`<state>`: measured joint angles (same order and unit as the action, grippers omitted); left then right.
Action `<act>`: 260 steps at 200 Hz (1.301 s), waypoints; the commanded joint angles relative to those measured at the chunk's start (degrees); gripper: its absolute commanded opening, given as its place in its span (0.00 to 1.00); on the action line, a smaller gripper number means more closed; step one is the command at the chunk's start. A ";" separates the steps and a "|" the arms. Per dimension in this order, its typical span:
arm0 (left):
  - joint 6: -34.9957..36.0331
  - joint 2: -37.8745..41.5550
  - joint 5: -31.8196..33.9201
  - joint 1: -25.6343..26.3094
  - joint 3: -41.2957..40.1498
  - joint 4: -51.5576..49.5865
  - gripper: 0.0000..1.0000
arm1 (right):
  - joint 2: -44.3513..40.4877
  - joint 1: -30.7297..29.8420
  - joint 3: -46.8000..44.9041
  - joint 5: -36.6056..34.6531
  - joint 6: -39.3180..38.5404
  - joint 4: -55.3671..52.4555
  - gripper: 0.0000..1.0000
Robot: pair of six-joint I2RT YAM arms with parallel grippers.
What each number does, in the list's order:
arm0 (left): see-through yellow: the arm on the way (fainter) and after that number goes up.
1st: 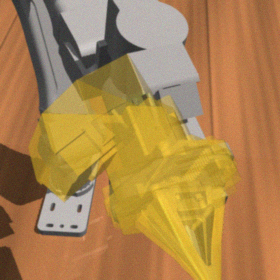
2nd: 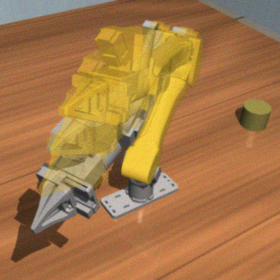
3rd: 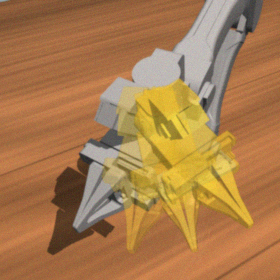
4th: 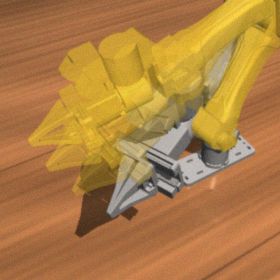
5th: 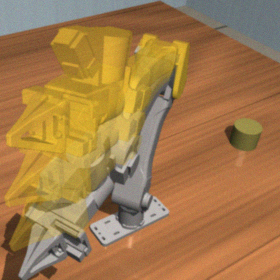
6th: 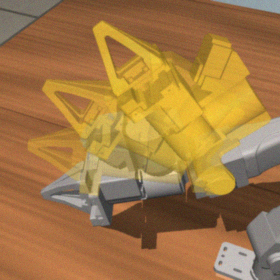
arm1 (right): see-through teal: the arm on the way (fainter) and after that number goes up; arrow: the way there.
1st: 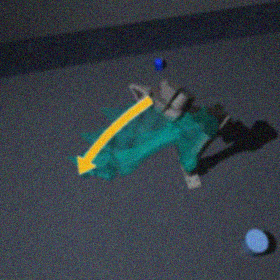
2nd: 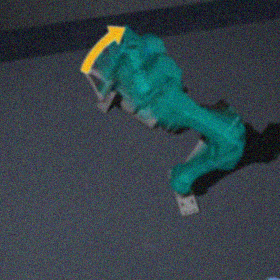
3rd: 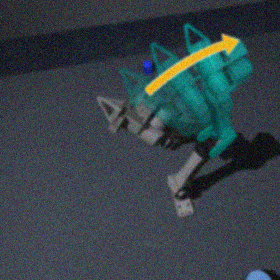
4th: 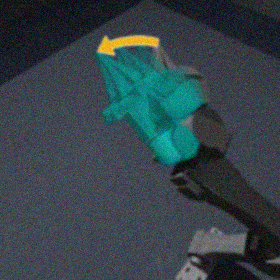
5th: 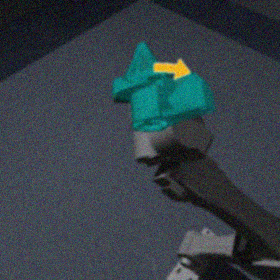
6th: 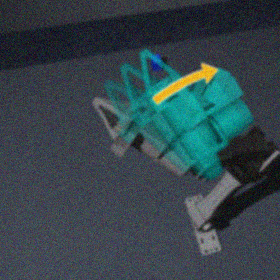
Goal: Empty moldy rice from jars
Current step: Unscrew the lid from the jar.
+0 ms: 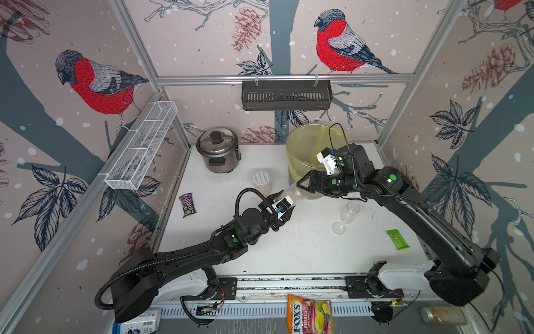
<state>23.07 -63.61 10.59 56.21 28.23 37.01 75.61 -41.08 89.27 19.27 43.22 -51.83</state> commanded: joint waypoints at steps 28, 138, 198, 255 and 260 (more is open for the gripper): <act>1.80 -1.25 0.44 0.53 1.00 6.31 0.39 | 3.43 -2.16 3.89 -2.32 -1.83 -4.73 0.92; 1.45 -0.59 0.14 0.65 1.84 3.25 0.39 | 1.99 -2.32 2.62 -3.41 -5.06 -6.54 0.82; 0.60 -0.06 0.01 0.71 0.97 2.80 0.39 | 0.68 -2.40 1.84 -3.12 -5.45 -5.26 0.73; -1.40 2.45 -2.14 0.66 -0.10 1.27 0.37 | 0.23 -2.42 -0.18 0.69 -7.22 -3.42 0.62; -1.60 2.57 -2.80 0.66 -0.03 0.74 0.37 | 0.15 -2.39 -0.32 1.54 -7.71 -2.91 0.61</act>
<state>23.92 -62.11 10.17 56.80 28.29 34.50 75.92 -43.51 89.60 18.37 38.57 -55.55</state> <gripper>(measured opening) 0.636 0.655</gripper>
